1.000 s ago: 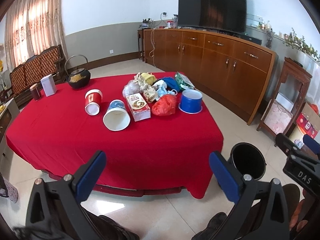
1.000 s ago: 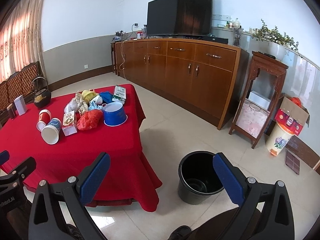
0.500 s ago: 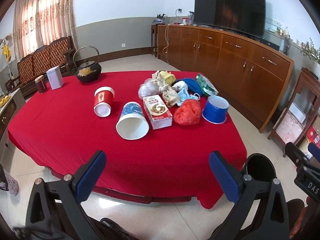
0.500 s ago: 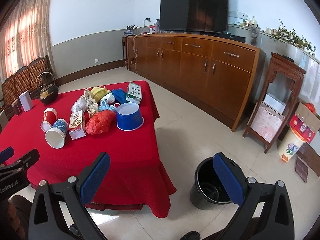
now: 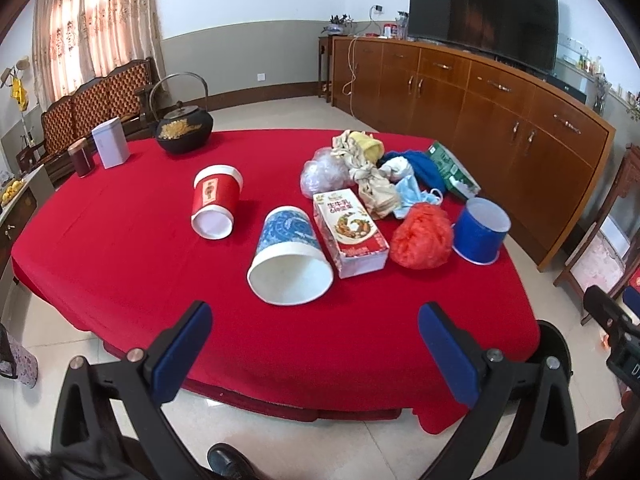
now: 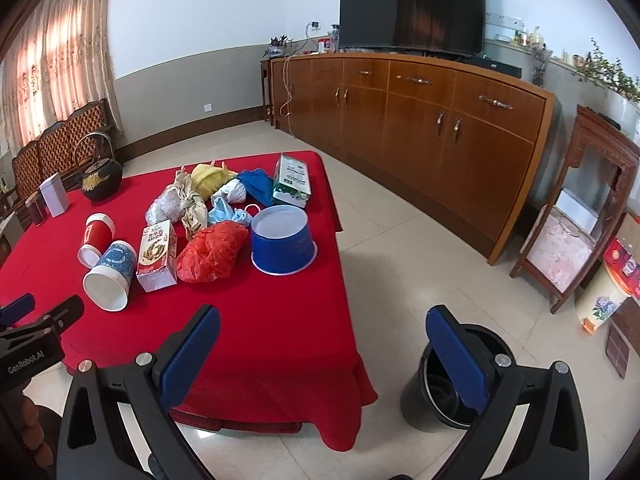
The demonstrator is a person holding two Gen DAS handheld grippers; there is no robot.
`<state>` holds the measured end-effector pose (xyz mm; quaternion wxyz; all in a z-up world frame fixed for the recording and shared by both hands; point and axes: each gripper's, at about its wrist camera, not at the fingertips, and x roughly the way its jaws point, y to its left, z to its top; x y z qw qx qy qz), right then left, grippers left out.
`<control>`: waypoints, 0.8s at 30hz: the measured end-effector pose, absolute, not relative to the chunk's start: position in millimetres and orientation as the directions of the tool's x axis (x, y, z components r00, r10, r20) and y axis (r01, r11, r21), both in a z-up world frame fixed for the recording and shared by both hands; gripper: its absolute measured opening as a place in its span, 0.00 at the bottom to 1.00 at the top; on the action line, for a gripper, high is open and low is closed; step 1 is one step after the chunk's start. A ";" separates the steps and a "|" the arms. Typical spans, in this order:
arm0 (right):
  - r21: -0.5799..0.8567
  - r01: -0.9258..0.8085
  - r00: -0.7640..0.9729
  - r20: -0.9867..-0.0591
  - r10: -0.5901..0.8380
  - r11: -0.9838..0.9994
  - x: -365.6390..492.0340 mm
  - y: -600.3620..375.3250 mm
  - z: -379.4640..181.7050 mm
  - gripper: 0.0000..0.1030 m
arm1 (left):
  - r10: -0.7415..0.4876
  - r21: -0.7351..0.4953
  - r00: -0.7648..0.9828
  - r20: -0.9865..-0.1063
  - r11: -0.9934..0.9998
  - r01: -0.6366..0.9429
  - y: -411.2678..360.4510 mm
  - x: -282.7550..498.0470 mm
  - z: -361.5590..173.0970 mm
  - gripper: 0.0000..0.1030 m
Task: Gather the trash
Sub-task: 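Grasp the blue-patterned paper cup with the left tool while the right tool grasps the blue bowl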
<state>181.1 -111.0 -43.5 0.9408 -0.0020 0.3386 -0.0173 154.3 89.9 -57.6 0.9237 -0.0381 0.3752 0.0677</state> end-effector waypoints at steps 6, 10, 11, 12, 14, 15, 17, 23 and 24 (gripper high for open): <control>-0.011 0.010 0.759 -0.651 -0.015 1.000 213.8 -101.6 -54.5 1.00 | 0.102 -0.013 0.697 -0.710 0.987 -0.158 98.7 179.1 -66.9 1.00; -0.005 0.001 0.751 -0.661 -0.004 1.000 235.6 -97.9 -62.2 1.00 | 0.107 -0.020 0.690 -0.715 0.985 -0.174 107.4 194.8 -73.7 1.00; -0.003 -0.002 0.748 -0.664 0.000 1.000 240.4 -97.1 -64.1 1.00 | 0.107 -0.021 0.690 -0.716 0.984 -0.176 109.2 197.4 -75.3 1.00; -0.001 -0.005 0.745 -0.667 0.003 1.000 245.7 -96.1 -66.0 1.00 | 0.107 -0.023 0.689 -0.716 0.984 -0.177 110.9 200.1 -76.8 1.00; 0.005 -0.009 0.740 -0.673 0.011 1.000 255.8 -94.6 -70.0 1.00 | 0.101 -0.032 0.690 -0.717 0.984 -0.176 113.9 206.1 -81.1 1.00; 0.009 -0.012 0.737 -0.676 0.015 1.000 262.1 -93.2 -72.4 1.00 | 0.096 -0.037 0.689 -0.718 0.984 -0.175 115.7 209.1 -83.4 1.00; 0.015 -0.016 0.730 -0.683 0.022 1.000 270.0 -91.6 -76.8 1.00 | 0.087 -0.045 0.685 -0.724 0.984 -0.172 117.8 214.5 -87.2 1.00; 0.007 -0.023 0.722 -0.692 0.021 1.000 297.9 -85.4 -85.8 1.00 | 0.054 -0.064 0.686 -0.726 0.987 -0.145 120.5 225.2 -95.6 0.89; 0.006 -0.027 0.720 -0.693 0.023 1.000 302.1 -84.5 -87.0 1.00 | 0.050 -0.065 0.683 -0.728 0.988 -0.141 120.9 227.0 -97.0 0.87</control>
